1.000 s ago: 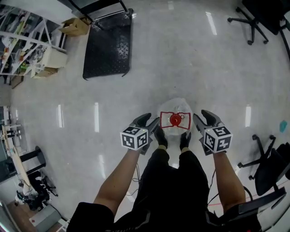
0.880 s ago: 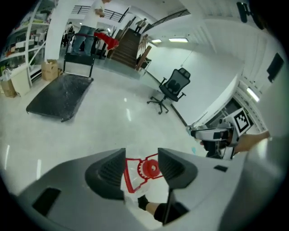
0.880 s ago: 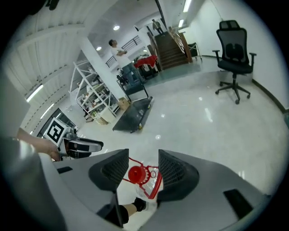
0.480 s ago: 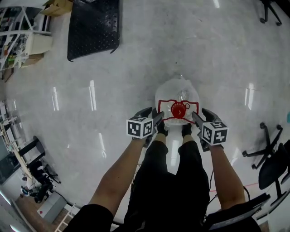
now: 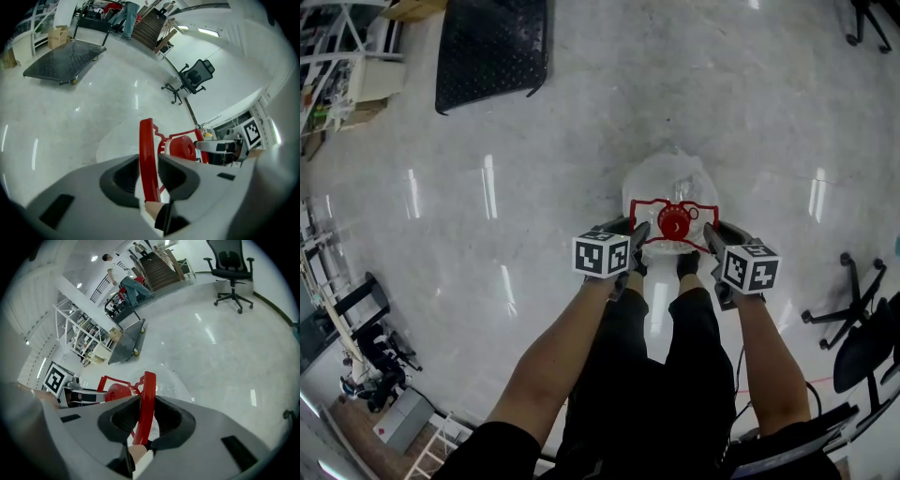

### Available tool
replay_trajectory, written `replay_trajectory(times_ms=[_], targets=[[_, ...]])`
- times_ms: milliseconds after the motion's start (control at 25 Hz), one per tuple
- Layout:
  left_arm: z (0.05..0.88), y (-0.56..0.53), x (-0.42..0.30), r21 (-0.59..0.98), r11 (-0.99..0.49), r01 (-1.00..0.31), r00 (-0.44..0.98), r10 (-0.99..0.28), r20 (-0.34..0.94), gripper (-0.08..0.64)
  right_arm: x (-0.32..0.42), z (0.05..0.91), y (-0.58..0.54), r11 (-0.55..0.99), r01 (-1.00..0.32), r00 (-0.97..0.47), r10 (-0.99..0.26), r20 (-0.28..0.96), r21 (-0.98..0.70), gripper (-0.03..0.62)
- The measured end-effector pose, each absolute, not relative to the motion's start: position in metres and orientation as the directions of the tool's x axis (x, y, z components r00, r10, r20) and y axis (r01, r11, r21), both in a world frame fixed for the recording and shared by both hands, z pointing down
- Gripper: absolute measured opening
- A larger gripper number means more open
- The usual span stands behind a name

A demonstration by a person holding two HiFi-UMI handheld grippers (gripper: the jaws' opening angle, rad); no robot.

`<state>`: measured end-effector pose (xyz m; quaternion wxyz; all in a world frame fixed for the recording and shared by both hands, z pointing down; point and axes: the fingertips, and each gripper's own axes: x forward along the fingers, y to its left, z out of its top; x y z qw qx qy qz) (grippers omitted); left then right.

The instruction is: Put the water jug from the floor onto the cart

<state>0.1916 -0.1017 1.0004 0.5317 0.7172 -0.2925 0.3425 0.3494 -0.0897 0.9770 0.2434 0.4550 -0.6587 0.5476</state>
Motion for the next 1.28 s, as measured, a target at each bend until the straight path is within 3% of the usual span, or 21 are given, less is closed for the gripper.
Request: replay_trajectory(times_ms=[40,120,480,920,1280], targets=[[1.001,-0.102,0.190,0.562,-0.260,-0.785,0.594,-0.060,0.802,0.067,0.348,0.978,-0.089,-0.022,-0.864,-0.468,-0.330,0.819,-0.503,0.086],[1.000,-0.101,0.187,0.574,-0.246,-0.781,0.604,-0.062,0.795,0.057,0.344,0.978,-0.088,-0.018,-0.865,-0.469,-0.322,0.822,-0.501,0.083],[0.936,-0.114,0.180,0.586,-0.237,-0.775,0.623,-0.132,0.771,0.057,0.323,0.911,-0.110,0.044,-0.847,-0.508,-0.363,0.781,-0.530,0.084],[0.700,-0.164,0.142,0.569,-0.301,-0.765,0.644,-0.331,0.690,0.057,0.284,0.683,-0.166,0.196,-0.808,-0.578,-0.446,0.683,-0.556,0.084],[0.565,-0.238,0.079,0.502,-0.360,-0.786,0.616,-0.522,0.590,0.058,0.221,0.554,-0.248,0.339,-0.771,-0.629,-0.532,0.567,-0.538,0.084]])
